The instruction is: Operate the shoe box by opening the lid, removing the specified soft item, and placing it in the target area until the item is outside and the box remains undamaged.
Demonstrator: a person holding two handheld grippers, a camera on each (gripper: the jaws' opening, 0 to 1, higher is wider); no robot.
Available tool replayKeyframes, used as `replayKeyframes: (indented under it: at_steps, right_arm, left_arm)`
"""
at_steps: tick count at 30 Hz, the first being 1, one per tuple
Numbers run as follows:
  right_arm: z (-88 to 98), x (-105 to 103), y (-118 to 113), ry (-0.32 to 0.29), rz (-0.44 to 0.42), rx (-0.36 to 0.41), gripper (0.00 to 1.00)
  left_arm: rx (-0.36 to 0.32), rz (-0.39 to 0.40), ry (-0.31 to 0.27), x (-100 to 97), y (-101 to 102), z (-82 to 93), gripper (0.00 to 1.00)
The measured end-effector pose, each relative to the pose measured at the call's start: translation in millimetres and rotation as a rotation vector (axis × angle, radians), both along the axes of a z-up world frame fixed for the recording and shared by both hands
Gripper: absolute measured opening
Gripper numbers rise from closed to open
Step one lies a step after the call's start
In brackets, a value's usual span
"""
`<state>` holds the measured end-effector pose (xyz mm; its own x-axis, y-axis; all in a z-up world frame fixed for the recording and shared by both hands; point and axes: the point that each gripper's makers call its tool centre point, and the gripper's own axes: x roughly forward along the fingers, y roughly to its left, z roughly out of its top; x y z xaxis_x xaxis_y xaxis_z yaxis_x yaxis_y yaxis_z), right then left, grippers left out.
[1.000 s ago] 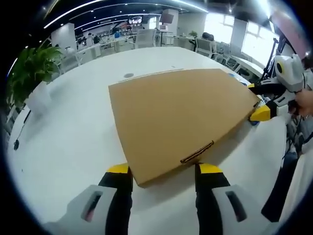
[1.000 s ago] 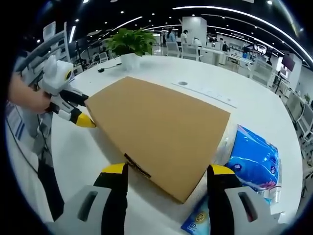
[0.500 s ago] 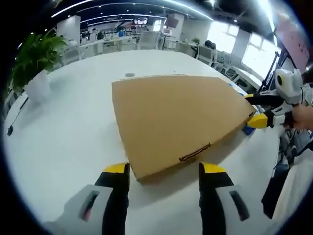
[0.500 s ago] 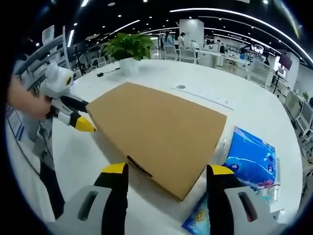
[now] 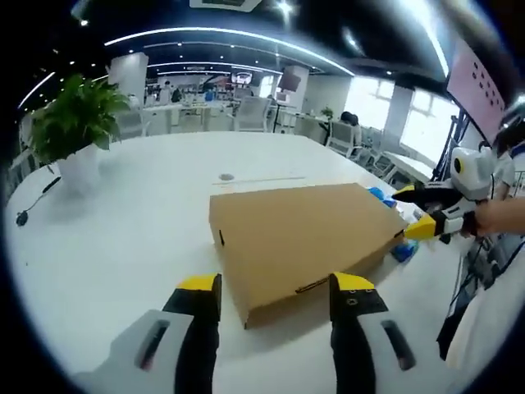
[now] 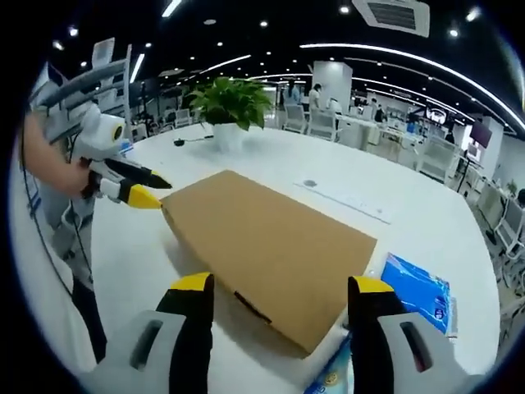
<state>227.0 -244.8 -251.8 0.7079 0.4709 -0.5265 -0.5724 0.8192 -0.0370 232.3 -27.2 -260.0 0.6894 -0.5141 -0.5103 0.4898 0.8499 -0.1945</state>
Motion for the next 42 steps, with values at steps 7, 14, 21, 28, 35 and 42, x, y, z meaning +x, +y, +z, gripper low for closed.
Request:
replayKeyframes:
  at_steps: [7, 14, 21, 28, 35, 42]
  right_arm:
    - [18.6, 9, -1, -0.050, -0.083, 0.186, 0.72]
    - [1.1, 15, -14, -0.040, -0.145, 0.108, 0.77]
    - [-12.9, 16, -5, -0.035, -0.120, 0.081, 0.81]
    - [-26.4, 15, 4, -0.022, -0.068, 0.032, 0.93]
    - [-35.8, 13, 5, 0.002, -0.051, -0.009, 0.91]
    - [-38.5, 13, 6, 0.006, -0.040, -0.020, 0.89]
  left_arm:
    - [-0.039, 0.009, -0.042, 8.0, -13, 8.0, 0.84]
    - [-0.016, 0.041, -0.058, 22.9, -20, 7.5, 0.91]
    - [0.044, 0.046, -0.083, 30.6, -24, -4.6, 0.92]
    - [0.080, 0.006, -0.104, 29.4, -31, -17.8, 0.93]
    - [0.041, 0.001, -0.047, 24.4, -34, -24.6, 0.89]
    - [0.029, -0.006, -0.024, 22.4, -34, -26.3, 0.86]
